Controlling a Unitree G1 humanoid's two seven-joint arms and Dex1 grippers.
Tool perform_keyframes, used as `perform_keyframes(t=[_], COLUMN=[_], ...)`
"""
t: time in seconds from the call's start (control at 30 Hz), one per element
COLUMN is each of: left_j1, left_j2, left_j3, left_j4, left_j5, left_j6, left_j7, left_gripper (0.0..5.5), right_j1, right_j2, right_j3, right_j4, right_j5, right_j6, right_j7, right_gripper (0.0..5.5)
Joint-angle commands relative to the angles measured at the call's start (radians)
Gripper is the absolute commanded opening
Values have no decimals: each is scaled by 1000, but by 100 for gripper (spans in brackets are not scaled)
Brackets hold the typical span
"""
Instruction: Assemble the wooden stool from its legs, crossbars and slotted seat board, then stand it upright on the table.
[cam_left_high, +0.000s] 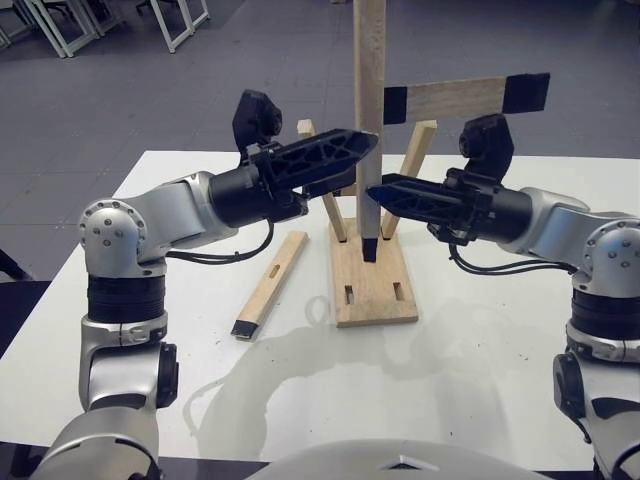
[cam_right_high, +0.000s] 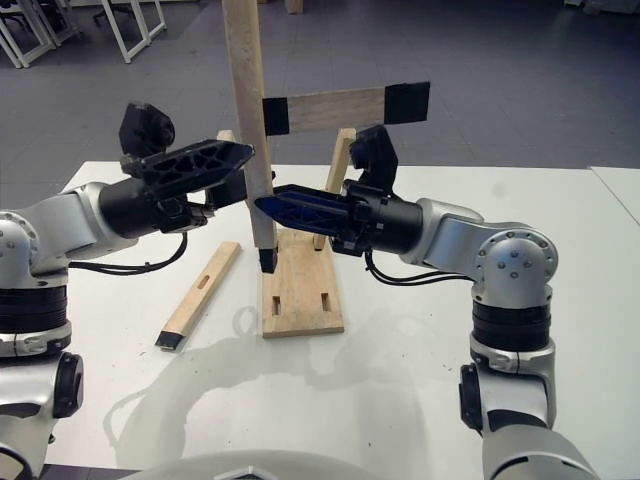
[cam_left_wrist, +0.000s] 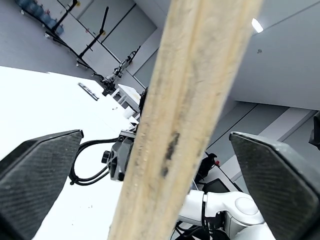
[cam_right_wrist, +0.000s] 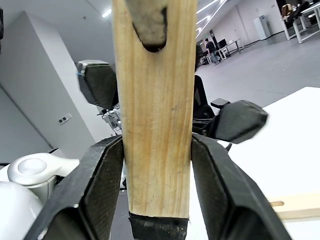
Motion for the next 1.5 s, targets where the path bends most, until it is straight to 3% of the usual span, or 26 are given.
perform_keyframes(t=[0.03,0.13,0.8,1.13,1.33,1.5], left_j1=[-43,-50,-97,-94,-98,-54], left_j2=[-7,8,35,32,8,5], left_j3=[-31,-36,-42,-27,9,64], left_j4=[1,4,24,40,66,27], left_j5=[13,22,196,316,408,504], left_j6=[11,24,110,120,90,31], left_j7=[2,-15,-139,-191,-194,-203], left_gripper=[550,550,250,226,206,206], right_j1=[5,8,53,53,66,122], right_j2=[-17,-18,-63,-53,-53,-114], right_j3=[13,17,52,50,48,48], right_j4=[-25,-21,-65,-68,-59,-16], right_j5=[-21,-33,-168,-207,-224,-329], right_j6=[18,16,20,13,28,4], right_j7=[25,34,149,171,140,163], right_gripper=[203,203,203,203,332,348])
